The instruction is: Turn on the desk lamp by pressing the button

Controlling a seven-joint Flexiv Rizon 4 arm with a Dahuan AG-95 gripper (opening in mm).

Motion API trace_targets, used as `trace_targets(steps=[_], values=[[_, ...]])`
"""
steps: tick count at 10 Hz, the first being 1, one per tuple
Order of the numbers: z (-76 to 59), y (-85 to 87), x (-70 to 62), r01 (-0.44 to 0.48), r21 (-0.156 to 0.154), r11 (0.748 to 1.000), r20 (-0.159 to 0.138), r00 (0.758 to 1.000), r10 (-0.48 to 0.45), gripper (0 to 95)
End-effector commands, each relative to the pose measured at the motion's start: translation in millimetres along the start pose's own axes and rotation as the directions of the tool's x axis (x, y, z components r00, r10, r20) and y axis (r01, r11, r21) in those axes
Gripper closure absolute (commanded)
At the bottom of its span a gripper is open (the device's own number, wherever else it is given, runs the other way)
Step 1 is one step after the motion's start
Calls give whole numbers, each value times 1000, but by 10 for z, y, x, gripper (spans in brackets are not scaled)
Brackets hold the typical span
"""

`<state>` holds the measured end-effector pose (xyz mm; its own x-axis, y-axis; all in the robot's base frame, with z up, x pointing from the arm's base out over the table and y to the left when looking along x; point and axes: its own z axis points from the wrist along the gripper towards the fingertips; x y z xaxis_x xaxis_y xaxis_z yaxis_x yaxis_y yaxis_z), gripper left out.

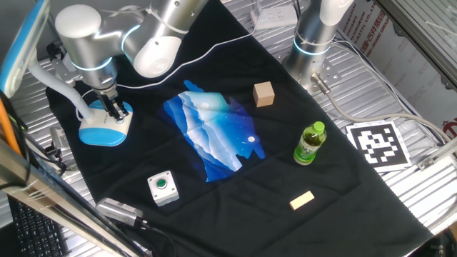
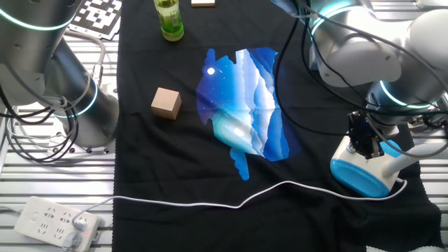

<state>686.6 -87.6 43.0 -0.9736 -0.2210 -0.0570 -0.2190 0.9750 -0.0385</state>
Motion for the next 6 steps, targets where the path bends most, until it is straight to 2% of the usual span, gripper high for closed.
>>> trace_targets(steps=[1,6], values=[[8,0,-4,-2,-1,1000,-1,1000,2,950],[42,-15,-12,-3,-9,1000,-1,1000,3,950]])
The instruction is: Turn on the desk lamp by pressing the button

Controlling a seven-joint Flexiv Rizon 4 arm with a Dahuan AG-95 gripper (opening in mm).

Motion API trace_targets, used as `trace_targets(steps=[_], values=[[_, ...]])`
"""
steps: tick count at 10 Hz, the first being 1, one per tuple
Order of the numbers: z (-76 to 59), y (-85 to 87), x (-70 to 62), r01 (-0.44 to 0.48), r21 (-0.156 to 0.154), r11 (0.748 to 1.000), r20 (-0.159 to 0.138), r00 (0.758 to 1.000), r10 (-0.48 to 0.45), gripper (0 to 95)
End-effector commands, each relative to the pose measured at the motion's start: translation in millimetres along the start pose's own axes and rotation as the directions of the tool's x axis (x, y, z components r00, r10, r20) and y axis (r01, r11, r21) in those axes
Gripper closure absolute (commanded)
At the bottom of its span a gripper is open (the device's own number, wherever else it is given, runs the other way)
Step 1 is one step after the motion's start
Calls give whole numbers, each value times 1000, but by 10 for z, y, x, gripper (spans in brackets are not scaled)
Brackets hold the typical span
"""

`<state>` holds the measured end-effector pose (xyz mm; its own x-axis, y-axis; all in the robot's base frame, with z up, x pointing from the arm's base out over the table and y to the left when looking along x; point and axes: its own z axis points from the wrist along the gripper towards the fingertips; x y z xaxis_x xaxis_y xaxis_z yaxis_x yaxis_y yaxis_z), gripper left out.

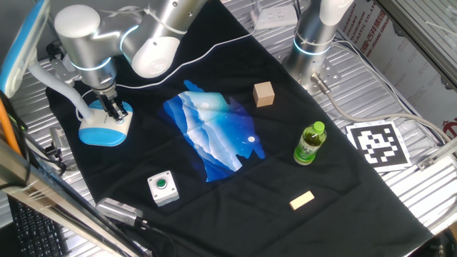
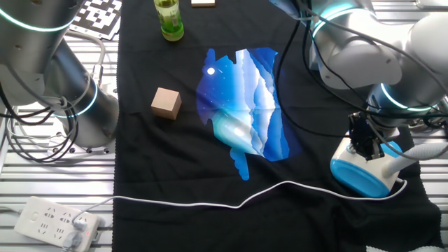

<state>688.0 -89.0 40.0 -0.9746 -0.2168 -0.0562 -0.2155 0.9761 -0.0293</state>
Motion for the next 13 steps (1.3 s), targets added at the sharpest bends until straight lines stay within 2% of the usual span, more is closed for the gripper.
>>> trace_targets(steps=[1,2,4,6,7,11,12,13], values=[[18,-2,-5,1,0,1000,1,1000,-1,950],[24,-5,-6,-3,-5,1000,-4,1000,3,950],[62,-21,-15,-6,-23,1000,5,1000,6,950],[98,-30,-5,-11,-35,999,-3,1000,11,950],[103,-30,-4,-9,-30,1000,7,1000,10,950],[108,-31,-4,-10,-30,999,8,1000,10,950],[119,-31,-10,-5,-26,1000,22,1000,6,950],[118,-30,-10,-5,-22,1000,13,1000,6,950]])
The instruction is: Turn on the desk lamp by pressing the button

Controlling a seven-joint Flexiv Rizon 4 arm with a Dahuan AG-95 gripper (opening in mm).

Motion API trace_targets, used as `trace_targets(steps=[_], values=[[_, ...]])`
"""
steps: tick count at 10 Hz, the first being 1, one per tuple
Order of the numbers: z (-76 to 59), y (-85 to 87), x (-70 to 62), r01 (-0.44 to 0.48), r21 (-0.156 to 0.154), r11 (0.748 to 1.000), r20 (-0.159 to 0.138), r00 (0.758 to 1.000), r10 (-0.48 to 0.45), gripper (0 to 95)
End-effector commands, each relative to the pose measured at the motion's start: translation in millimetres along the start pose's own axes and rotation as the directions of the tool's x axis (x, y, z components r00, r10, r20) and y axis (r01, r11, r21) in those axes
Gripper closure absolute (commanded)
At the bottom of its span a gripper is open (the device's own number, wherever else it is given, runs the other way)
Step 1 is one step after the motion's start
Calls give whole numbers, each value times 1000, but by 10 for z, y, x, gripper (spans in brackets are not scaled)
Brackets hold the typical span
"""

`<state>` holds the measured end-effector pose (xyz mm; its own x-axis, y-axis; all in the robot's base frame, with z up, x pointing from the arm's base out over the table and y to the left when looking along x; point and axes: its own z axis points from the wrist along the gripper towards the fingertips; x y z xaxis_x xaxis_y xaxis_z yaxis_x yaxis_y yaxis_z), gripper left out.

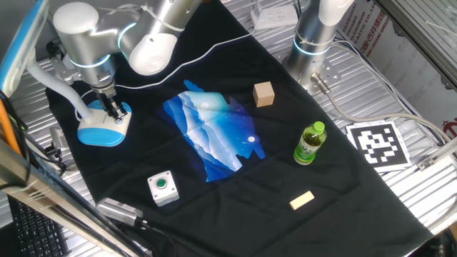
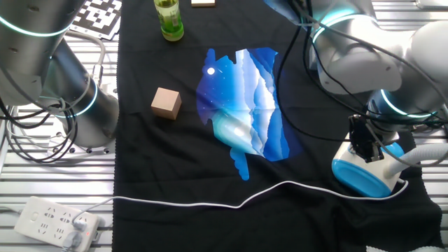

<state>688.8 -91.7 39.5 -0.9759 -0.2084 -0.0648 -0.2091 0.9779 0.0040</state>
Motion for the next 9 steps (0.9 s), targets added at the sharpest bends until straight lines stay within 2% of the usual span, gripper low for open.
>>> trace_targets(steps=[1,2,4,5,9], values=[[104,-3,-5,5,17,1000,0,1000,-5,950],[51,19,8,-8,10,1000,-28,1000,8,950],[-65,68,19,-5,27,1000,-26,1000,6,950],[-103,84,14,-7,26,1000,-35,999,8,950],[-164,119,35,-10,24,1000,-36,999,11,950]])
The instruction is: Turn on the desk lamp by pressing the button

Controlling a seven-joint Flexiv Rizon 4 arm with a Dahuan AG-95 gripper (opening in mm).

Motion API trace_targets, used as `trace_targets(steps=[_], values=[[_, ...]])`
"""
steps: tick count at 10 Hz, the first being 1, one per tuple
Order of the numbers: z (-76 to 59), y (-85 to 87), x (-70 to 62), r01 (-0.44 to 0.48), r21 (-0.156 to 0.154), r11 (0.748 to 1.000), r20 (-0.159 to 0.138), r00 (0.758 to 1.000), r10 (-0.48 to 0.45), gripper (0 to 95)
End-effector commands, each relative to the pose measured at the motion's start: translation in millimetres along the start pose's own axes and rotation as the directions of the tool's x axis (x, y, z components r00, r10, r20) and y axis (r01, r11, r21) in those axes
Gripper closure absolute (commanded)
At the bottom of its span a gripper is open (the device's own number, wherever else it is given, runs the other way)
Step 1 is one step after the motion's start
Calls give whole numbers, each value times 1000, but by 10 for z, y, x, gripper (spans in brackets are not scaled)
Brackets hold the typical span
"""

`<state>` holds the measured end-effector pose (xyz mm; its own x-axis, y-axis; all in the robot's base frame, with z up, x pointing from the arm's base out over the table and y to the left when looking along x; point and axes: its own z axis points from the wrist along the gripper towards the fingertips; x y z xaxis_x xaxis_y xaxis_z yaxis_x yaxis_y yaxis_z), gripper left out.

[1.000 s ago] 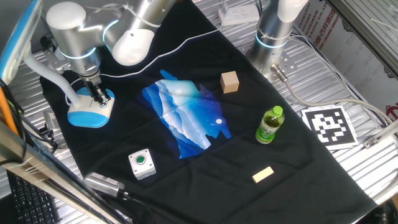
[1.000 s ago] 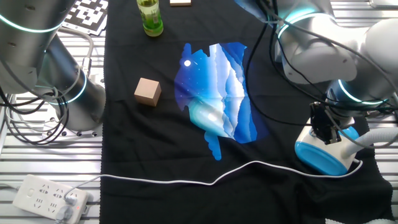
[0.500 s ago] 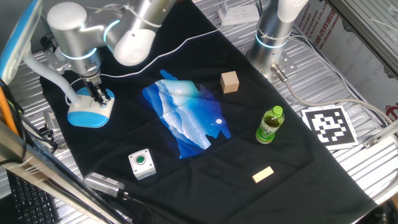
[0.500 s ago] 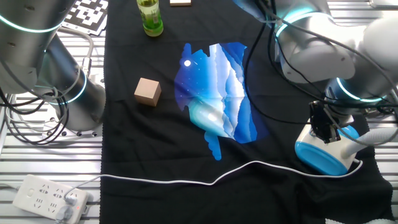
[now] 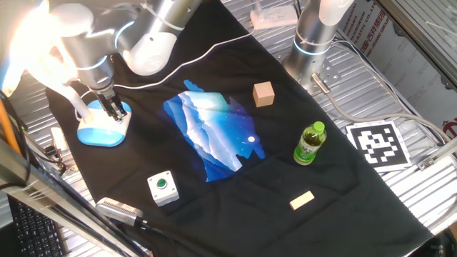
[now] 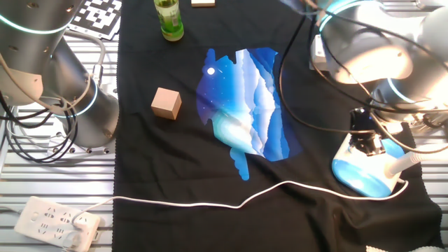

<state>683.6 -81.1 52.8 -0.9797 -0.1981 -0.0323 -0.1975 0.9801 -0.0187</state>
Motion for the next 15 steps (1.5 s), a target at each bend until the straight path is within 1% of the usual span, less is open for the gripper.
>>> trace_targets(steps=[1,2,4,6,7,8,9,11,12,13,14,15], values=[[-82,35,37,-6,-2,1000,-16,1000,5,950],[-133,68,55,-10,4,1000,-20,1000,10,950],[-162,92,80,-14,8,1000,-23,1000,15,950],[-106,186,193,-27,17,999,-15,1000,28,950],[-73,284,241,-39,26,999,-15,999,39,950],[-73,333,257,-45,36,998,-19,999,45,950],[-101,472,305,-55,37,998,-22,998,56,950],[-160,641,387,-64,40,997,-26,998,65,950],[-195,815,435,-72,42,997,-31,997,73,950],[-217,937,466,-78,44,996,-34,996,79,950],[-271,1118,512,-79,61,995,-37,996,81,950],[-296,1089,536,-44,57,997,-40,998,46,950]])
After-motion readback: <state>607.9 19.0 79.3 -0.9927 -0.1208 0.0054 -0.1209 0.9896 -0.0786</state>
